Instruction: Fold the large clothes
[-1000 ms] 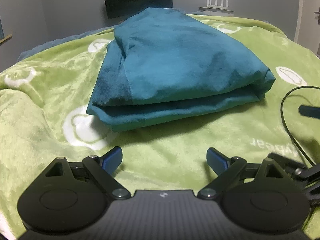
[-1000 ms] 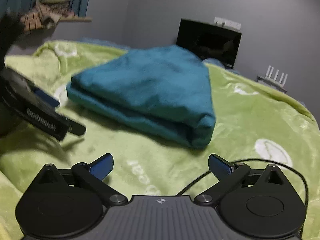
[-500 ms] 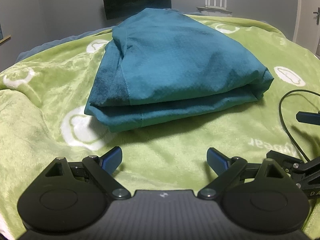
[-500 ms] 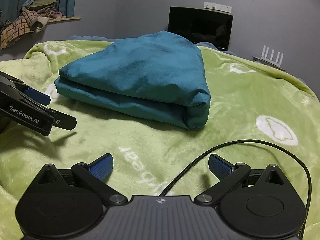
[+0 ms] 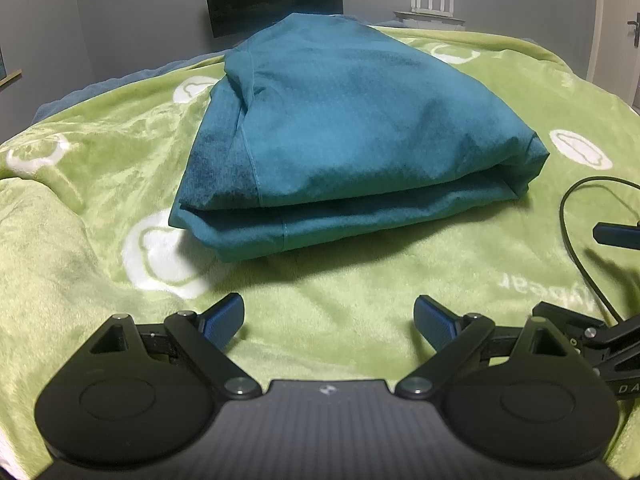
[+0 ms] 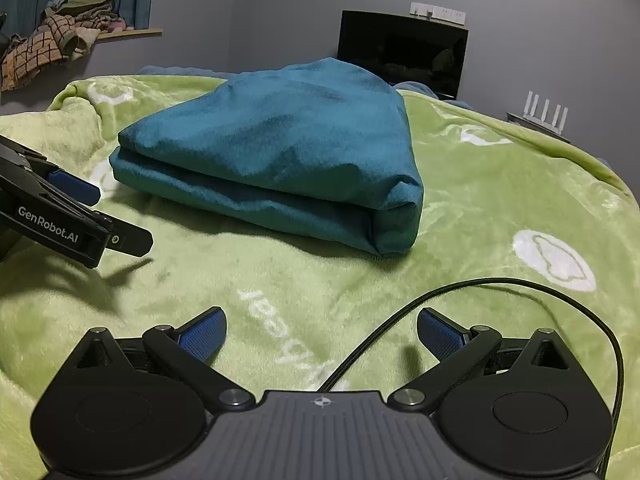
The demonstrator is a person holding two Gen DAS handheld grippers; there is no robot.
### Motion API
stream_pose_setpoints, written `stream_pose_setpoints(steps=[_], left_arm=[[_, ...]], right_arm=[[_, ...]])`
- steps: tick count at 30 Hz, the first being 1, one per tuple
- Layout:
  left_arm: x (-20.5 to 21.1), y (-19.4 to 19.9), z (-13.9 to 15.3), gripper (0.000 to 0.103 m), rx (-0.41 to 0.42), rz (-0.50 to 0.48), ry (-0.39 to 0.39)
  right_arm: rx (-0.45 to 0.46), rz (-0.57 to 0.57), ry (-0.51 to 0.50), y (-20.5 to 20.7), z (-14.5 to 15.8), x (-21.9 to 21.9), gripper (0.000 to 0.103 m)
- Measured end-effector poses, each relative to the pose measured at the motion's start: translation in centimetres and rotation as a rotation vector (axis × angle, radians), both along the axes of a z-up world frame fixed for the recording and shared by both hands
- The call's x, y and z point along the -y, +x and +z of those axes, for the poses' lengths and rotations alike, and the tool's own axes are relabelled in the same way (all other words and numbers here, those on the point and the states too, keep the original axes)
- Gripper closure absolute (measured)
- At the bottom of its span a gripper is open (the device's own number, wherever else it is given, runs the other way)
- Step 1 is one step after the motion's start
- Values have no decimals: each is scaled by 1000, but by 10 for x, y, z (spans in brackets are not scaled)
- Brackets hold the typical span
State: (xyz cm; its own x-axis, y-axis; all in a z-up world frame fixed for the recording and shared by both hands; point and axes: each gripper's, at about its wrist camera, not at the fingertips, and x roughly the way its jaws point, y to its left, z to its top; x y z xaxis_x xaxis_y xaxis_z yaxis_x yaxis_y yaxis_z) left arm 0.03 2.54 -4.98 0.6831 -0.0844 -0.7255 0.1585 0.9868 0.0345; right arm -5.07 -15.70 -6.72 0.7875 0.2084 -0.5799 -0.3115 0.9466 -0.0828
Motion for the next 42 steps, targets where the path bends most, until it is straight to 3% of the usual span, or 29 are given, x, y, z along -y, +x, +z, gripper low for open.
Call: stream_pose_setpoints(steps=[42], left_arm=[[0,0,-2,10,-5,-1,4]], right_arm=[[-12,-1,-5,1,-2,0,0]])
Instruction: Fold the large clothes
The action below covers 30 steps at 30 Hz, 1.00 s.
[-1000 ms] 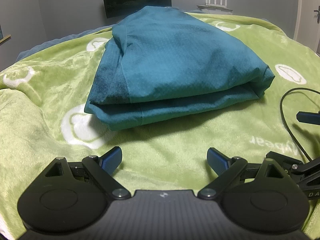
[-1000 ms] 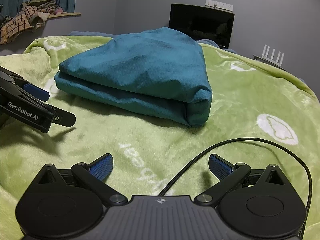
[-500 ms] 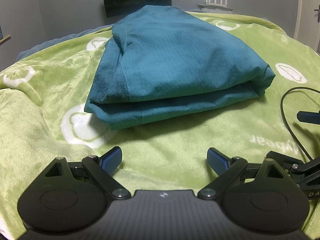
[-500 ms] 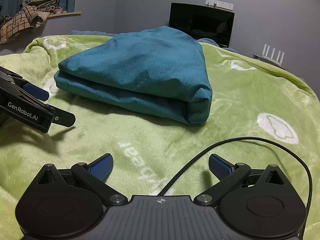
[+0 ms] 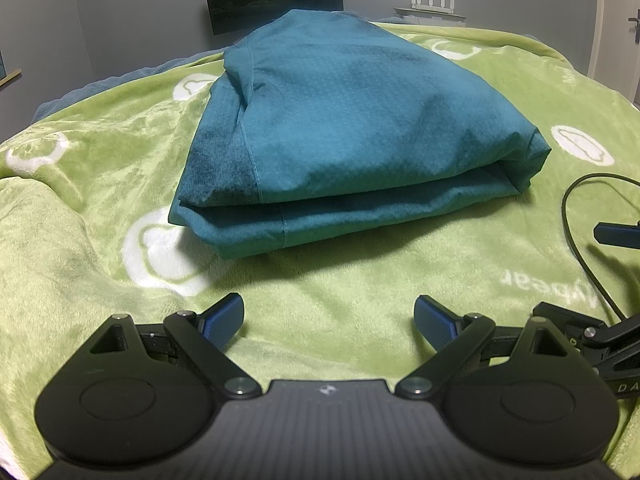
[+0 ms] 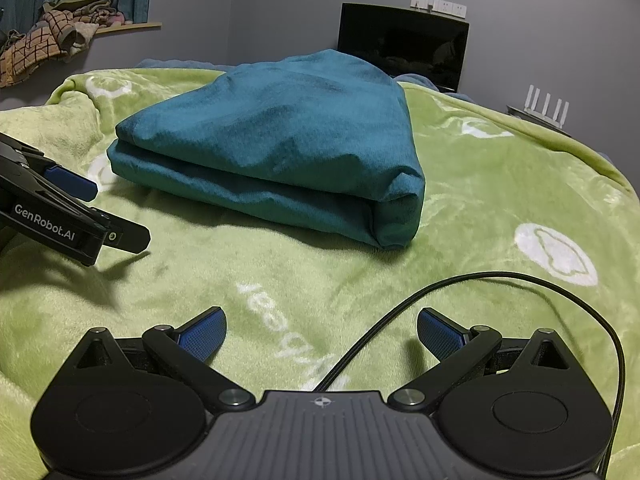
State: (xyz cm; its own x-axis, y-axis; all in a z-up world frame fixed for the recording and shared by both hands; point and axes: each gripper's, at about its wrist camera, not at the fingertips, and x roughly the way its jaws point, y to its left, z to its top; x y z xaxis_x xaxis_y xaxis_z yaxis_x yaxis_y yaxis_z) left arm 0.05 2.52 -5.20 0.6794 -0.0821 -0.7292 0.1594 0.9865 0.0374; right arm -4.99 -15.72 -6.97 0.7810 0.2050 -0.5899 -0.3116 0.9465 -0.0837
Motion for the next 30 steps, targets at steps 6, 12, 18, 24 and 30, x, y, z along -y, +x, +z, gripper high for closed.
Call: stream_pose_setpoints(steps=[6,12,18,24,30], left_arm=[[0,0,0,10,0,0,0],[-2,0,-1,10,1,-1,-3],[-2,-1,-1,10,3,-2,-5],[-1,0,-1,10,0,-1,15],[-1,0,2,10,13,-16,10]], right_arm=[[-1,0,0,0,1,0,0],[-3,0,0,0,0,0,0],[-4,1,0,0,-1,1,0],[-5,2,-1,0,-1,1,0],[-7,2,-1,0,-2,1,0]])
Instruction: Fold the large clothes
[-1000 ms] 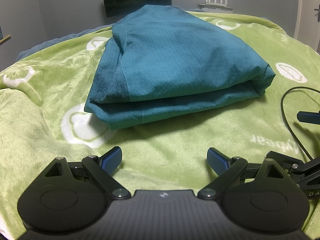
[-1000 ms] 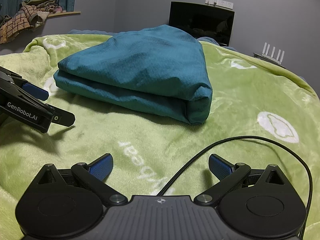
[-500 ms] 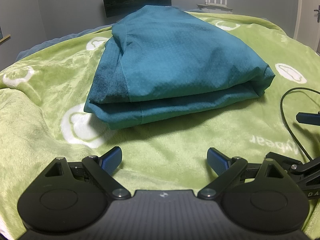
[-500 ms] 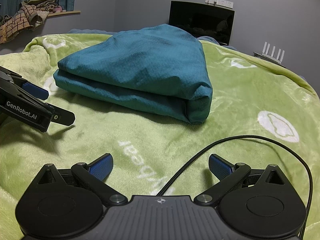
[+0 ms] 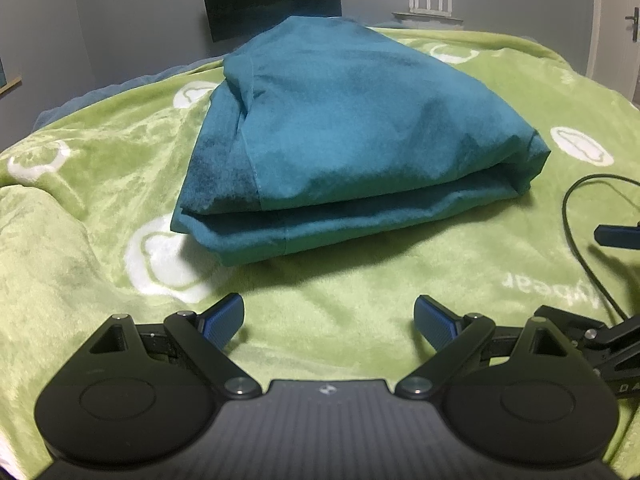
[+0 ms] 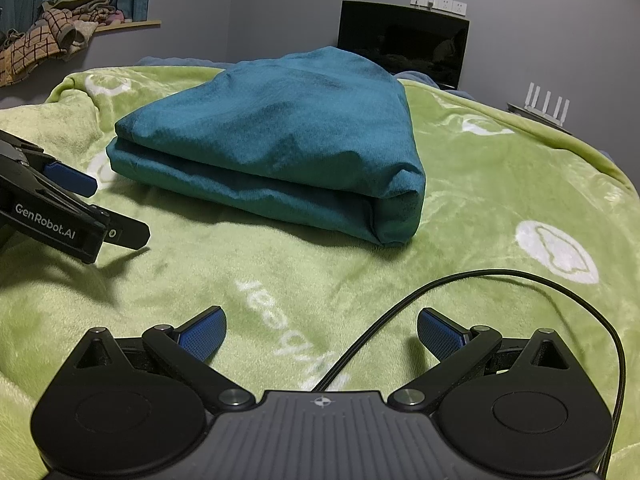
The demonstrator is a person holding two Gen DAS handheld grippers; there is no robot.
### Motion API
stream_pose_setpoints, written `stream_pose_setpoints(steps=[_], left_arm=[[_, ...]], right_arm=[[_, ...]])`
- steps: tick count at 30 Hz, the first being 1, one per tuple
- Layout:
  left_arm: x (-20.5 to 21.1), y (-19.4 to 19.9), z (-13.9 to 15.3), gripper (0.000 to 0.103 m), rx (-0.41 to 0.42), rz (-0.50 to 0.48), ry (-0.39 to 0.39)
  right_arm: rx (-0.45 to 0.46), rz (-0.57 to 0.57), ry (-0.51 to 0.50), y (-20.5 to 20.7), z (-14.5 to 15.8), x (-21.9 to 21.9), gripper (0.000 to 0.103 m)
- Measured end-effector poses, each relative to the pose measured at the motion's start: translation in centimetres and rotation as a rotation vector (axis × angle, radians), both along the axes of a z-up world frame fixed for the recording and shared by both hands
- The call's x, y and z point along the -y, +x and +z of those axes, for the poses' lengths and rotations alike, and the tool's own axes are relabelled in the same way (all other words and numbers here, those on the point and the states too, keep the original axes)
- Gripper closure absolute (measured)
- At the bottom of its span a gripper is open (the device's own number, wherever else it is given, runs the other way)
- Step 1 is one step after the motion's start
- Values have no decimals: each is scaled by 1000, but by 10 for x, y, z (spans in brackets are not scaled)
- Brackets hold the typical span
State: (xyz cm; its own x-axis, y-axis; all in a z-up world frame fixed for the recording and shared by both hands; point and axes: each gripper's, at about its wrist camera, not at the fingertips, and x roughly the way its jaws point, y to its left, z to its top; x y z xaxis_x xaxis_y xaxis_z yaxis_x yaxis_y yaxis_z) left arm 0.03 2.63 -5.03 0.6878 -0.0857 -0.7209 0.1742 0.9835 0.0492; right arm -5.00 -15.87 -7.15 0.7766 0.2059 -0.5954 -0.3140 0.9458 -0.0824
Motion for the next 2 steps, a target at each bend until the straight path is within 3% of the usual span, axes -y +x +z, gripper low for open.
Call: stream_pose_setpoints(steps=[2], left_arm=[[2,1,-1,10,-6,-4,12]], right_arm=[[-2,1,-1,0,-1,1,0]])
